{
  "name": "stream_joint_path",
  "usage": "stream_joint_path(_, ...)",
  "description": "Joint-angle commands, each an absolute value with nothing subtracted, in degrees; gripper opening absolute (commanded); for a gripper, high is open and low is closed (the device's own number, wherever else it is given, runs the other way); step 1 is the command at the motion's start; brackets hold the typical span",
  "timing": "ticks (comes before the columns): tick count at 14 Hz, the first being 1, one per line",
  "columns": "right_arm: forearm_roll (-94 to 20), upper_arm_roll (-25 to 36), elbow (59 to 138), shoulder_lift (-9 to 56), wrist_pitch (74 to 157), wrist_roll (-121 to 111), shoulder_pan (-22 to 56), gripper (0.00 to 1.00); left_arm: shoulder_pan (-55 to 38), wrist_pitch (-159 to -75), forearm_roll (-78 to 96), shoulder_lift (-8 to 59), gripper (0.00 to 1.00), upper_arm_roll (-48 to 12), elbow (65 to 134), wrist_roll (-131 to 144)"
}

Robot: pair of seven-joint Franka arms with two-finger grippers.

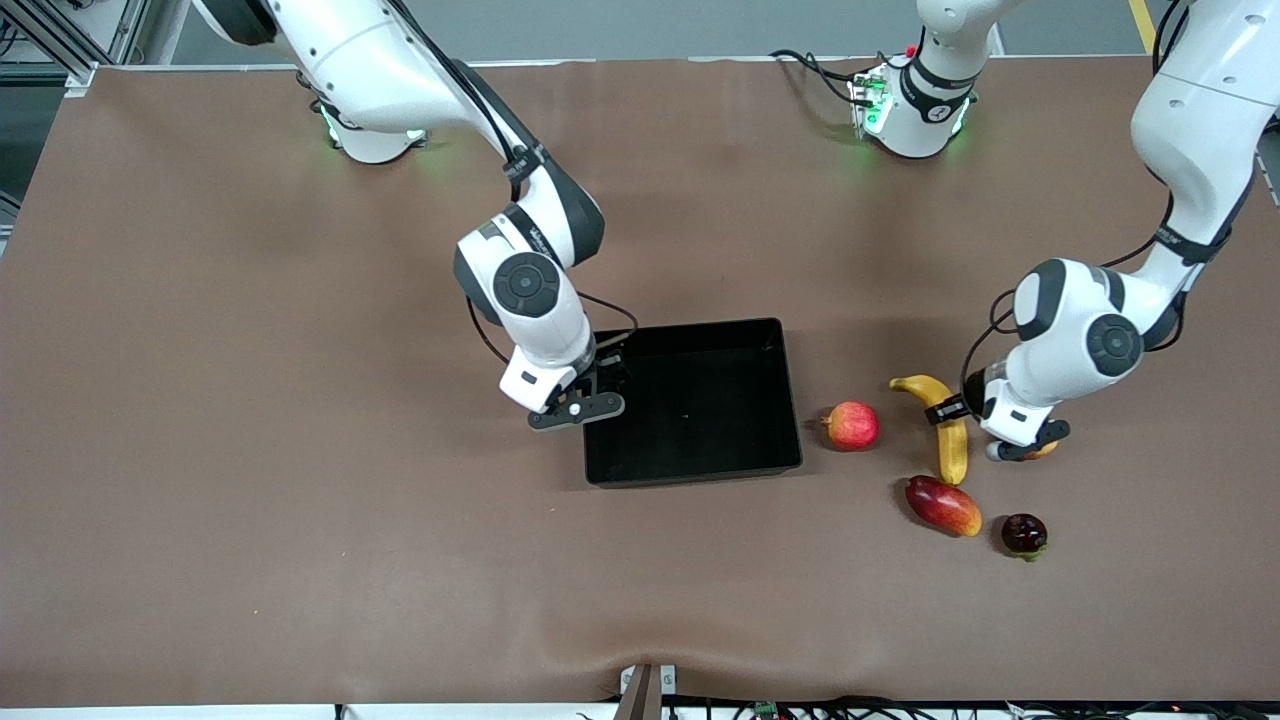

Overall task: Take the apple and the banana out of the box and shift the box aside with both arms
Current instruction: 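Place the banana by the fruits while the right gripper grips the tray rim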

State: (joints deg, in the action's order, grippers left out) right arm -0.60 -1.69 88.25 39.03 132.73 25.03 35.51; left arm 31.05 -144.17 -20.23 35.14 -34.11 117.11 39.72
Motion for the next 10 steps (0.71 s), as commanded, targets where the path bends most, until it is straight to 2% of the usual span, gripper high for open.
stream_joint_path(1, 1.49, -1.14, 87.10, 41.22, 134.12, 27.77, 36.12, 1.00, 30.15, -144.67, -25.90, 34.63, 0.00, -34.19, 117.33, 51.47)
stream_joint_path(3, 1.76, -1.05, 87.01, 41.57, 134.21, 29.52, 36.30, 1.00, 29.97, -144.32, -30.48, 34.89, 0.00, -34.10, 117.42, 58.24)
stream_joint_path(4, 2.28, -1.14, 86.92, 42.01, 134.21, 30.23, 36.65, 0.76, 29.88, -143.97, -32.06, 35.07, 0.00, -34.10, 117.51, 60.62)
stream_joint_path(5, 2.37, -1.06, 86.92, 42.45, 134.47, 31.10, 36.82, 0.45, 29.80, -142.92, -33.82, 35.07, 0.00, -34.10, 117.60, 61.34)
stream_joint_path(6, 2.72, -1.05, 86.92, 42.63, 135.17, 31.90, 36.83, 0.18, 30.06, -141.78, -35.93, 35.07, 0.01, -34.19, 117.68, 61.35)
stream_joint_path(7, 2.99, -1.05, 86.92, 42.71, 135.26, 32.17, 36.83, 0.00, 30.15, -141.33, -36.47, 35.07, 0.10, -34.19, 117.69, 61.43)
stream_joint_path(8, 2.99, -1.05, 87.01, 42.71, 135.18, 32.17, 36.83, 0.00, 30.06, -141.33, -36.56, 35.07, 0.29, -34.19, 117.69, 61.44)
stream_joint_path(9, 2.99, -1.05, 86.92, 42.54, 135.00, 32.17, 36.83, 0.00, 30.32, -141.33, -36.74, 35.07, 0.85, -34.19, 117.60, 61.44)
stream_joint_path(10, 2.99, -1.05, 86.92, 42.28, 134.74, 32.08, 36.57, 0.00, 30.32, -141.24, -36.74, 34.81, 1.00, -34.19, 117.42, 61.35)
